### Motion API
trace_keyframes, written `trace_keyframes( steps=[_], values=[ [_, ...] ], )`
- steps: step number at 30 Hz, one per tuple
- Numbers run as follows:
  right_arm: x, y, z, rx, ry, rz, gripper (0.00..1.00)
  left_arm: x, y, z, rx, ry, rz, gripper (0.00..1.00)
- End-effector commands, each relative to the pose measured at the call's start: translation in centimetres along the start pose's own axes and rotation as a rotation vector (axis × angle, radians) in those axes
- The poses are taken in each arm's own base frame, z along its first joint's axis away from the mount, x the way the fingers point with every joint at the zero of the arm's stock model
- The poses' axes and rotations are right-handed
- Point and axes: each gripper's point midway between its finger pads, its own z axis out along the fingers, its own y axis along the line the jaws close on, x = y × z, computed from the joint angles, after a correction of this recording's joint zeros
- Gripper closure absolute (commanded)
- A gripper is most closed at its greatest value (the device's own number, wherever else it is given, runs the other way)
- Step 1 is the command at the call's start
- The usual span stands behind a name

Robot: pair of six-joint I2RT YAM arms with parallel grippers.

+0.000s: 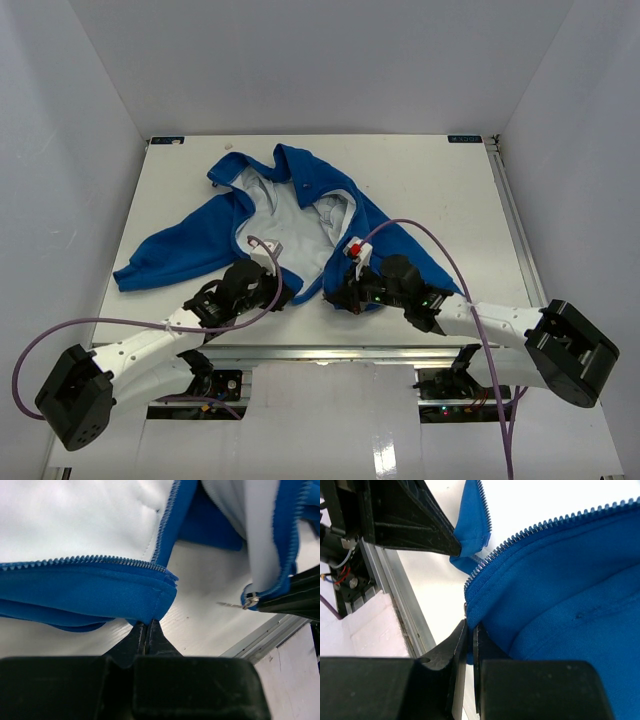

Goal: Zip up the jacket

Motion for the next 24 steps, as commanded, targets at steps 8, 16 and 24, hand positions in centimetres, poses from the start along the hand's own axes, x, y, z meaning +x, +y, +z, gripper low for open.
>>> trace_keyframes(
  steps=[8, 16, 24],
  values=[
    [-1.2, 2.2, 0.7, -0.159, 0.003, -0.126, 0.92, -1.1, -2.4, -1.2, 0.181, -0.132, 0.157, 1.0],
    [-1.7, 1.4, 0.0, -0.179, -0.008, -0.075, 0.92, 1.6, -2.3, -1.3, 0.197, -0.073, 0.15, 1.0],
    [-0.9, 2.0, 0.6, -0.255, 0.042, -0.048, 0.92, 3.0, -3.5, -1.4, 0.244, -0.03, 0.171, 1.0]
  ],
)
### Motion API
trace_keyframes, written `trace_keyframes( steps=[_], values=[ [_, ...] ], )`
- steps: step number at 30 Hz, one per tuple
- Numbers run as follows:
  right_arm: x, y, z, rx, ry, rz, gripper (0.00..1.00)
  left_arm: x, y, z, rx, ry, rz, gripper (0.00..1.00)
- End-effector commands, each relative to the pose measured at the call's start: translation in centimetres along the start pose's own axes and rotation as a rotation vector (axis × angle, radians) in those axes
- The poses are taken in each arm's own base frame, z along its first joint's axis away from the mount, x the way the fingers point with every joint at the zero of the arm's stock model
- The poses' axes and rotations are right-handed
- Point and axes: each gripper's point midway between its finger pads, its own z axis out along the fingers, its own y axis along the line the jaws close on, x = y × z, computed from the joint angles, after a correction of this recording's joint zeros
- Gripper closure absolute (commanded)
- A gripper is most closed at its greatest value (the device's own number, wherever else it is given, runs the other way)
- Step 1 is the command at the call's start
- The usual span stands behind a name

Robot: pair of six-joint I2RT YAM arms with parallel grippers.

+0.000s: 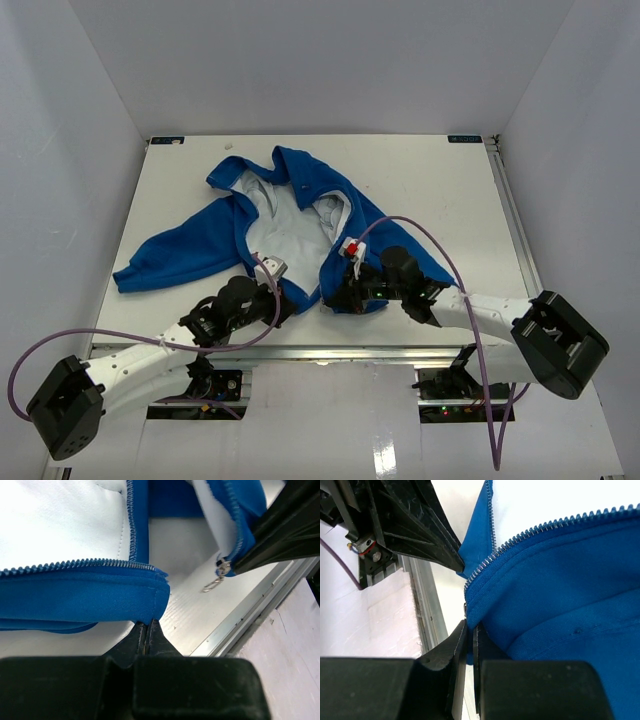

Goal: Zip up the jacket

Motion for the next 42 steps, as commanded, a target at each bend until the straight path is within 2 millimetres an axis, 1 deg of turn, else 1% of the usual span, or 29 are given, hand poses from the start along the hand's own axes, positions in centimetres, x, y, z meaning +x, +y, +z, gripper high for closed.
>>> trace_keyframes(
  steps=[1, 4, 9, 13, 19, 26, 30, 33, 35, 39, 40, 42],
  values=[
    [-1.5, 1.0, 0.7, -0.094, -0.017, -0.018, 0.92, -0.1, -2.0, -0.2, 0.078, -0.012, 0.033, 1.0],
    [-0.9, 1.1, 0.5, -0.134, 0.0, -0.017, 0.92, -0.6, -2.7, -0.4, 0.107, -0.052, 0.075, 1.0],
    [-0.2, 1.0, 0.3, -0.173, 0.015, 0.014, 0.92, -0.6, -3.7, -0.4, 0.159, -0.07, 0.139, 1.0],
    [0.3, 1.2, 0.1, -0.203, 0.019, 0.033, 0.92, -0.2, -3.7, -0.1, 0.142, -0.057, 0.168, 1.0],
    [-0.2, 2.1, 0.3, -0.282, 0.044, 0.058, 0.92, 0.0, -4.0, -0.1, 0.147, -0.054, 0.18, 1.0],
    [0.0, 2.4, -0.9, -0.4, 0.058, 0.118, 0.92, -0.2, -4.7, -0.7, 0.187, -0.083, 0.194, 1.0],
    [-0.4, 2.5, -1.4, -0.443, 0.058, 0.143, 0.92, -0.2, -5.1, -0.8, 0.21, -0.091, 0.209, 1.0],
    [-1.0, 2.1, -1.5, -0.41, 0.056, 0.185, 0.92, -0.4, -4.9, -0.8, 0.198, -0.101, 0.201, 1.0],
    [-1.8, 1.0, -1.0, -0.338, 0.049, 0.2, 0.92, -0.6, -4.1, -0.7, 0.148, -0.11, 0.177, 1.0],
    [-2.6, -0.7, -0.8, -0.199, 0.037, 0.242, 0.92, -0.2, -2.7, -0.9, 0.028, -0.053, 0.028, 1.0],
    [-2.7, -1.1, -0.8, -0.168, 0.034, 0.247, 0.92, -0.7, -3.1, -1.0, 0.023, -0.051, -0.023, 1.0],
    [-3.5, -1.2, -1.0, -0.14, 0.014, 0.245, 0.92, -0.2, -3.4, -1.4, 0.01, 0.018, -0.078, 0.99]
  ],
)
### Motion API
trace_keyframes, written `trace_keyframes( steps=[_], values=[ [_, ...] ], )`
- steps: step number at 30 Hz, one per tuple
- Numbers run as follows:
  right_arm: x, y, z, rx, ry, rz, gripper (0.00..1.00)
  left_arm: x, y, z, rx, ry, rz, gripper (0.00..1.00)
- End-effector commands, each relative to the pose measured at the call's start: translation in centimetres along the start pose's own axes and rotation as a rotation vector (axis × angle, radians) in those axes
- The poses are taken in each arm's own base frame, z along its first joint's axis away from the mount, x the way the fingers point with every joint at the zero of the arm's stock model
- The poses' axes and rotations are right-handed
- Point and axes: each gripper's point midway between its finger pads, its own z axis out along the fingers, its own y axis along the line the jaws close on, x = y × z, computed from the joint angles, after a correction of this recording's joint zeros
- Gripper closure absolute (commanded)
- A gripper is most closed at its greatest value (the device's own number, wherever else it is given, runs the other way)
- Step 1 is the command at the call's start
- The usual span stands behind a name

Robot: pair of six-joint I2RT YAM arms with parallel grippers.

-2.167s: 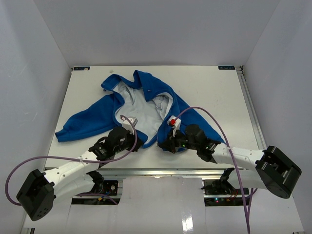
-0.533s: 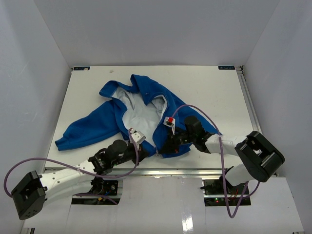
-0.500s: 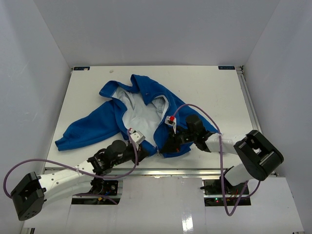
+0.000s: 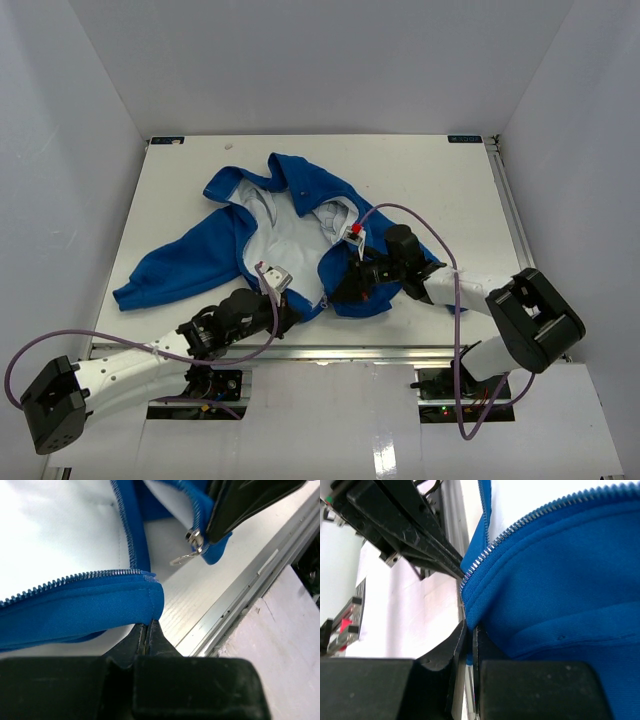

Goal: Zip up the jacket

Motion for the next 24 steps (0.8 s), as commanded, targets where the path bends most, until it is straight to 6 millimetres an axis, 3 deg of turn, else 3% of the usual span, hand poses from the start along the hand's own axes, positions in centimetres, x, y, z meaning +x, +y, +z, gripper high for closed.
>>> trace_keyframes(
  steps=[1, 4, 7, 12, 18, 24],
  values=[
    [-3.0, -0.1, -0.7, 0.106, -0.074, -0.004, 0.92, -0.3, -0.5, -0.9, -0.076, 0.083, -0.21, 0.94],
    [-4.1, 0.8, -1.4, 0.123, -0.116, -0.029, 0.92, 0.2, 0.0, -1.5, -0.151, 0.122, -0.312, 0.89],
    [-4.9, 1.6, -2.2, 0.149, -0.149, -0.062, 0.92, 0.6, 0.3, -2.1, -0.198, 0.144, -0.39, 0.68],
    [-5.9, 2.9, -3.9, 0.211, -0.191, -0.122, 0.92, 1.2, -0.2, -2.9, -0.218, 0.135, -0.596, 0.5],
    [-5.9, 3.2, -5.2, 0.271, -0.206, -0.153, 0.92, 1.1, 0.3, -3.4, -0.282, 0.073, -0.853, 0.46],
    [-5.6, 3.2, -5.6, 0.289, -0.211, -0.163, 0.92, 1.4, 1.7, -4.1, -0.383, 0.066, -0.865, 0.5]
  ],
)
